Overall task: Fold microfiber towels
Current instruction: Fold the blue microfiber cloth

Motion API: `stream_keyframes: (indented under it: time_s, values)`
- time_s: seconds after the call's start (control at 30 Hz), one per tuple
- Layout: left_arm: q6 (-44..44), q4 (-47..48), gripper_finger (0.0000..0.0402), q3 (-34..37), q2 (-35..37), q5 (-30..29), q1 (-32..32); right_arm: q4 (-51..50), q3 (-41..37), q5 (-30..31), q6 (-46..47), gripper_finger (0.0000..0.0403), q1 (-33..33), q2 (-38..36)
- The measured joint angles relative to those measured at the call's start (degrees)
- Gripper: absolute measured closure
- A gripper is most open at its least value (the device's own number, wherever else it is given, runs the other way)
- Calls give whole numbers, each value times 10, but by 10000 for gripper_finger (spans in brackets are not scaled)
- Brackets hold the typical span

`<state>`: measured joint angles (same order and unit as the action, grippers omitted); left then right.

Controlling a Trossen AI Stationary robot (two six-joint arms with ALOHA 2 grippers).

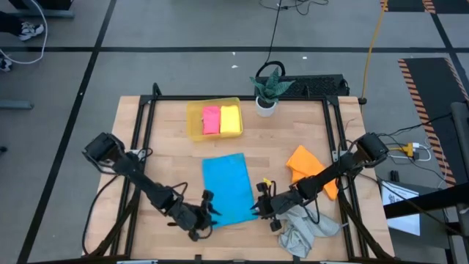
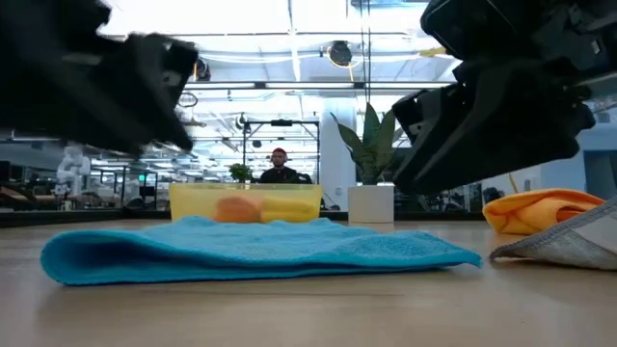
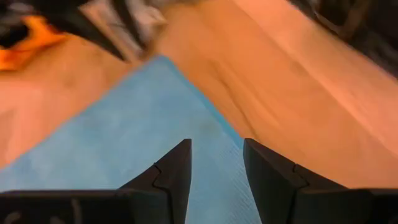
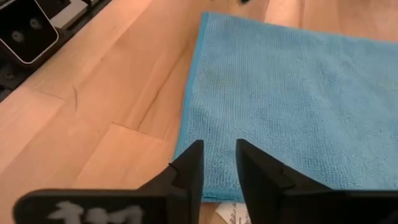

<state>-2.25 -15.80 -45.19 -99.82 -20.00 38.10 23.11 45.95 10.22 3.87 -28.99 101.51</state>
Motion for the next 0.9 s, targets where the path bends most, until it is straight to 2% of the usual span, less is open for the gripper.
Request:
stream_keyframes:
  time_s: [0.13,0.23,0.33,0.47,0.7,0.9]
  values:
    - [-49,-15,254,0,-20,-6,15,2,0,0,-2,296,0,0]
    - [-43,-15,254,0,-24,-15,18,2,0,1,-8,288,0,0]
    - [-21,-14,252,-3,-23,1,17,2,0,1,-25,287,0,0]
    - [-16,17,228,-14,-23,8,31,2,0,1,-32,287,4,0]
    - [-1,76,169,-14,-24,-31,51,23,0,2,-31,287,17,0]
    - [-2,94,170,-14,-46,-62,50,21,0,2,-31,287,20,0]
